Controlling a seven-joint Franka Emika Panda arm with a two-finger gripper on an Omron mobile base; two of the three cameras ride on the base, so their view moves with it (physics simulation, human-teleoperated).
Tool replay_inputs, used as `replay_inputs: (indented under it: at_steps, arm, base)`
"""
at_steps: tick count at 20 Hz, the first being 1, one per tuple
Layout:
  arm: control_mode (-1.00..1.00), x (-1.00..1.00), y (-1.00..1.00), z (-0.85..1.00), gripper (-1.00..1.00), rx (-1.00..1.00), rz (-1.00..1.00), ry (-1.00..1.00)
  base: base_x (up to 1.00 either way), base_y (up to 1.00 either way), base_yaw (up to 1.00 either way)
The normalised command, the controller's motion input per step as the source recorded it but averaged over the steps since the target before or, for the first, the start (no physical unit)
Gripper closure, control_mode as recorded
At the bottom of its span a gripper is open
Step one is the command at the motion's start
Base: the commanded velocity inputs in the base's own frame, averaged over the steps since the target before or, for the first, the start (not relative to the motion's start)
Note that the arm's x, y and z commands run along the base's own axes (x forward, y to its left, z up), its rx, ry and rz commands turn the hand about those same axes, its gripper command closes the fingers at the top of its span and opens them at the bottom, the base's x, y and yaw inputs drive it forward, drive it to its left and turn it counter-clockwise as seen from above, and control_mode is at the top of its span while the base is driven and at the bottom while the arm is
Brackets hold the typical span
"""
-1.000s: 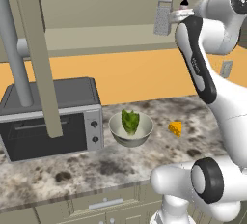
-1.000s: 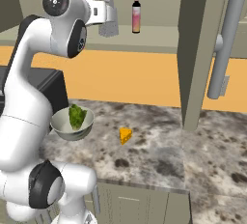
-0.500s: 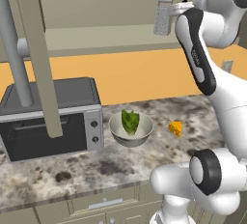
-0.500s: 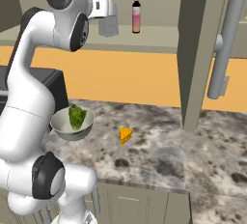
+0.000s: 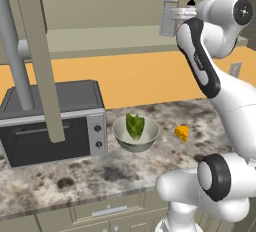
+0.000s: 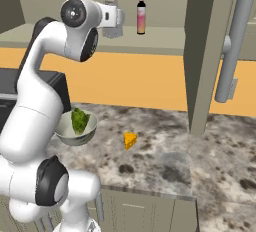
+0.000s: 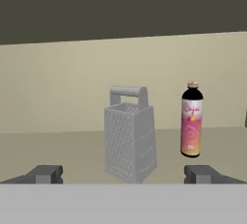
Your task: Pick the cheese from the fridge and the cheese grater from the cabinet and place them next to the salad bowl.
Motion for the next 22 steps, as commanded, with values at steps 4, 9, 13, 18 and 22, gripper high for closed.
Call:
replay_inputs:
  at_steps: [4,9,13,18,22]
  arm:
    - [-1.0,0.36,0.0,0.06,-1.0,0.04,0.0,0.15]
    - [-1.0,0.33,0.0,0.02,-1.0,0.03,0.01,0.13]
    - [-1.0,0.37,0.0,0.0,-1.0,0.01,0.04,0.02]
    - [-1.0,0.38,0.0,0.0,-1.0,0.0,0.08,0.0]
    - [-1.0,0.37,-0.01,0.0,-1.0,0.0,0.09,0.0]
  base:
    - [0.0,0.0,0.0]
    - [0.0,0.0,0.0]
    - [0.0,0.0,0.0]
    - [0.0,0.0,0.0]
    - [0.0,0.0,0.0]
